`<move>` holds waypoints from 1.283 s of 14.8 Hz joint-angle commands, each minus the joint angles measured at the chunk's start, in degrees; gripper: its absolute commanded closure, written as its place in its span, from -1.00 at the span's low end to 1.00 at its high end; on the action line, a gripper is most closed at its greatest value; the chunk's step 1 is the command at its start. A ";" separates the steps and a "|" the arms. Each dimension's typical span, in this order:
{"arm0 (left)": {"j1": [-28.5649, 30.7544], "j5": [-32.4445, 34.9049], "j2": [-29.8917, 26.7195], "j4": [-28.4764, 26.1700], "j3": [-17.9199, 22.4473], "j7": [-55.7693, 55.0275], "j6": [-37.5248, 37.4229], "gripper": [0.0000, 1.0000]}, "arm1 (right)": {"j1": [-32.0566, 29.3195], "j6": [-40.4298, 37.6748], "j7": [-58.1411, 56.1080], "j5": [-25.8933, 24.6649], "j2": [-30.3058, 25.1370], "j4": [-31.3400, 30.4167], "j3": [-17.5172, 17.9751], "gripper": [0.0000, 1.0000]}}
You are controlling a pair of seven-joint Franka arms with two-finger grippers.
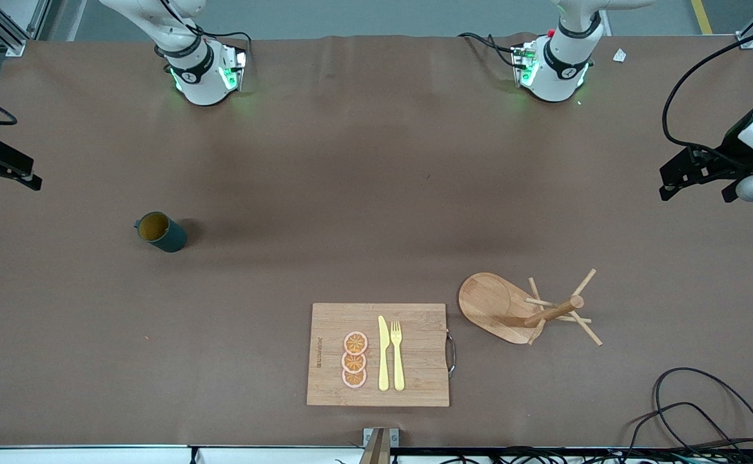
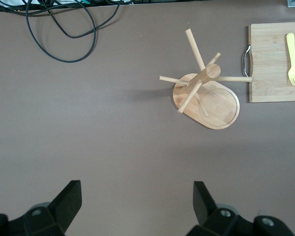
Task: Pass cup and hang on rack
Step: 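Move the right gripper toward the teal mug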
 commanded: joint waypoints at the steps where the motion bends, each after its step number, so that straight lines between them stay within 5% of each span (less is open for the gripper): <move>1: 0.11 1.14 -0.52 -0.22 -0.17 1.01 0.47 -1.00 | -0.53 0.48 -0.55 1.03 -0.39 -0.09 0.30 -1.00; 8: 0.11 0.87 -0.43 -0.05 -0.09 -0.13 0.73 -1.00 | 0.43 -0.22 -0.11 0.51 -0.57 -3.15 0.65 -1.00; 14: -0.24 1.05 -0.25 0.04 -0.35 1.01 0.99 -1.00 | 2.63 15.58 0.06 1.21 -6.44 -23.96 0.82 -1.00; 19: 0.02 0.44 -0.34 -0.05 -0.35 1.01 1.96 -1.00 | 3.68 20.41 0.06 1.21 -6.72 -31.27 0.74 -1.00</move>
